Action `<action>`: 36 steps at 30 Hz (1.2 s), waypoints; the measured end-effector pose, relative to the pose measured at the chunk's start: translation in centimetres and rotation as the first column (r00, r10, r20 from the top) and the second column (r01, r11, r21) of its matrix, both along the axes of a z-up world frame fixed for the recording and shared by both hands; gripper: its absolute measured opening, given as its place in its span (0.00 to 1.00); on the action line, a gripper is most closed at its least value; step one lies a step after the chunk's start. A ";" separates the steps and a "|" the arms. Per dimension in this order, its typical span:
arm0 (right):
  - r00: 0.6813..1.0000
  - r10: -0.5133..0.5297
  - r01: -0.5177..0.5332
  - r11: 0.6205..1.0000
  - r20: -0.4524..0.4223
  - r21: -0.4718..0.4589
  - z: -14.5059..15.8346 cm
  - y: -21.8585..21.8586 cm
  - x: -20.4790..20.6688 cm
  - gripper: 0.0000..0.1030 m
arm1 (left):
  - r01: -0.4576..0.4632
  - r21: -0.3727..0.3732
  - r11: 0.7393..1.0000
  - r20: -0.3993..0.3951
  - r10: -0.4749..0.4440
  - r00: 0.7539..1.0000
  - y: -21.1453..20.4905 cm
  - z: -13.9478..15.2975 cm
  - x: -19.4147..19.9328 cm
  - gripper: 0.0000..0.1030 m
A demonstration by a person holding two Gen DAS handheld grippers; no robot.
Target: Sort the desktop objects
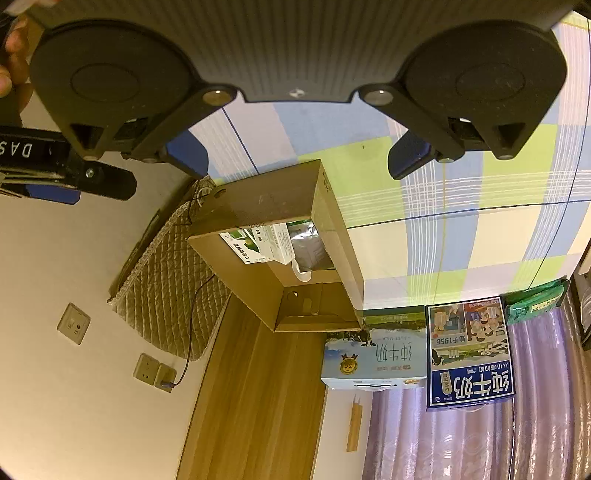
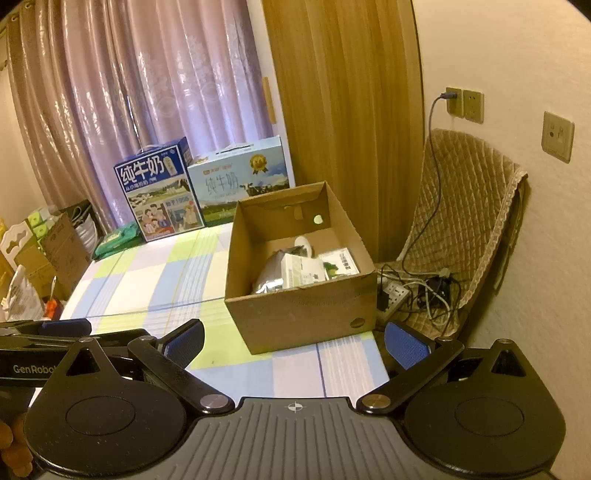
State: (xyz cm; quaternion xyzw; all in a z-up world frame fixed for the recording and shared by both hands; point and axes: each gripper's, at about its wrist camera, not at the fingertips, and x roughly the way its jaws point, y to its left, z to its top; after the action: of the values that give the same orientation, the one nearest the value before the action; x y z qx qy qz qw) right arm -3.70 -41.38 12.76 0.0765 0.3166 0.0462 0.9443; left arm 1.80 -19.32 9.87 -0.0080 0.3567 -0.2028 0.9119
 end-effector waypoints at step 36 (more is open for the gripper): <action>1.000 -0.008 0.009 1.000 -0.027 0.018 -1.1 -0.5 0.4 0.98 | 0.008 0.000 1.000 -0.019 -0.008 1.000 -0.2 -1.1 0.2 0.99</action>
State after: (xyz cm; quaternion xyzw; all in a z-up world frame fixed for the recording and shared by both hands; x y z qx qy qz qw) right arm -3.27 -41.91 11.67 0.0871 0.3285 0.0440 0.9394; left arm 1.97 -19.57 8.74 -0.0085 0.3653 -0.2063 0.9077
